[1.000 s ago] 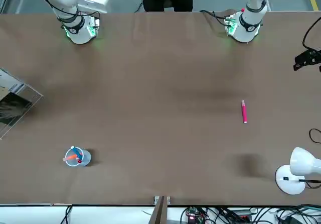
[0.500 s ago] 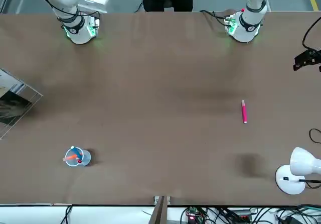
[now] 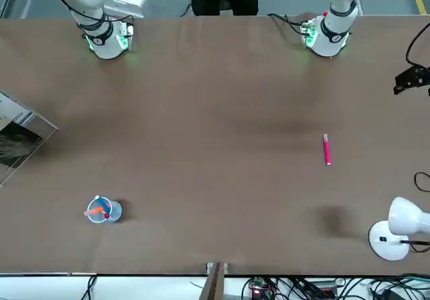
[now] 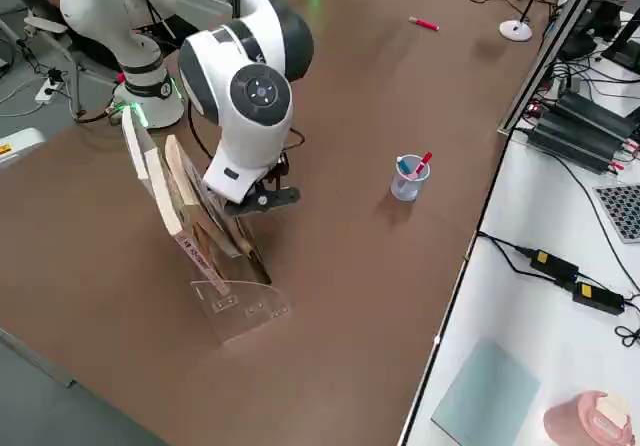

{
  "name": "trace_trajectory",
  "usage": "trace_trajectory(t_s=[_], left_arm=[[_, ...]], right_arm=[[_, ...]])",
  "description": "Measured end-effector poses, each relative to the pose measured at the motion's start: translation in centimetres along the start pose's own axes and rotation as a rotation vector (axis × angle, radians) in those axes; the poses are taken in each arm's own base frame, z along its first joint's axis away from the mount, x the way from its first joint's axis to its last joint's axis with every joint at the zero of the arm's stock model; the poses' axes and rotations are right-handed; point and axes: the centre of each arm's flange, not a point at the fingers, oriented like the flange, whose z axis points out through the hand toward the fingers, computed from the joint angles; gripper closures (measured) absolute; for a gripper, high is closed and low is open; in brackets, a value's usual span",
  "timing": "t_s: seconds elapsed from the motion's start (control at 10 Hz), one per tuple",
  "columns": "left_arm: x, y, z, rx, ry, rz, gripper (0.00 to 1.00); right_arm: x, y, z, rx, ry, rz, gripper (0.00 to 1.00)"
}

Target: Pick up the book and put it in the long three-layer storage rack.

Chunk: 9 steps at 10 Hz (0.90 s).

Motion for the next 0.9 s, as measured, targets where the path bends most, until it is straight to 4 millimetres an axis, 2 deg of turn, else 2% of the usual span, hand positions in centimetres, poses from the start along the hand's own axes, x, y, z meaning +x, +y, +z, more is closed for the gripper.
trace_trajectory(t_s=[0.3, 0.6, 0.9], left_arm=[[0.0, 0.0, -0.1, 0.0, 0.002, 0.0, 0.01], [0.1, 0.0, -0.4, 0.0, 0.008, 0.0, 0.01], [0.2, 0.0, -0.4, 0.0, 0.009, -0.001, 0.01]], right_arm=[[-0.9, -1.3, -1.1, -0.011, -0.007, -0.01, 0.0], [-1.4, -2.7, -1.0, -0.019, -0.006, -0.089, 0.0], [-2.5, -6.1, -0.8, -0.043, 0.005, -0.237, 0.0]])
